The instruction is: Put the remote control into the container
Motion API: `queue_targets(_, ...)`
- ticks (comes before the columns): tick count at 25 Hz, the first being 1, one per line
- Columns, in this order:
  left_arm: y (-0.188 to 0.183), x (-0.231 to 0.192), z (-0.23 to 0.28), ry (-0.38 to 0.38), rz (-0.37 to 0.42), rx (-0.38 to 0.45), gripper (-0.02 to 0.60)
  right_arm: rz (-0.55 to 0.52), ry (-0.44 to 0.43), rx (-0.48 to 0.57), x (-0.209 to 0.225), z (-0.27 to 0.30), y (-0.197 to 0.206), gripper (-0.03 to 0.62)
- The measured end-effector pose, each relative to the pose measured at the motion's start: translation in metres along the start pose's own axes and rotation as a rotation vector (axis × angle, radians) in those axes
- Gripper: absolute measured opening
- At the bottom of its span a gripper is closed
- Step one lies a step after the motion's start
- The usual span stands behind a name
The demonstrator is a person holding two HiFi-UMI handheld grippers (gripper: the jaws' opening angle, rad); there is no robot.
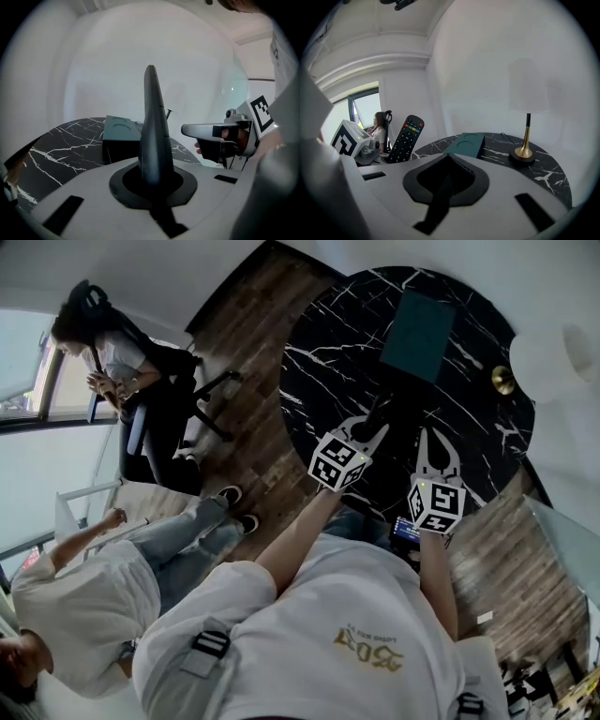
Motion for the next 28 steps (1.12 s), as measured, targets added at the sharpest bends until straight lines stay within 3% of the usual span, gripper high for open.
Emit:
queue_targets(8, 0.033, -0.005, 0.014, 0.021, -0.091, -0.138, 0.014, 0.002, 0.004, -0.024, 0.002, 0.003, 0.008, 0.011)
queue_targets(20, 0.049, -0.008, 0.026, 0.029, -0.139, -0.207, 0.014, -0.039, 0.009, -0.064, 0.003, 0.012, 0.020, 0.011)
queue_targets(28, 0.061, -0.007, 0.032, 0.059, -0.214, -0.290, 0.014, -0.040, -0.004, -0.100, 0.002, 0.020, 0.031, 0.011)
Point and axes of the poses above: the fingertips, and each gripper's own axes: z forward along the fingers, x to its right, y out of its underside, the point moved 2 cm from there along -z, backward along the fingers, and after that the axes turned 3 degrees about -x, right-handed, at the moved point
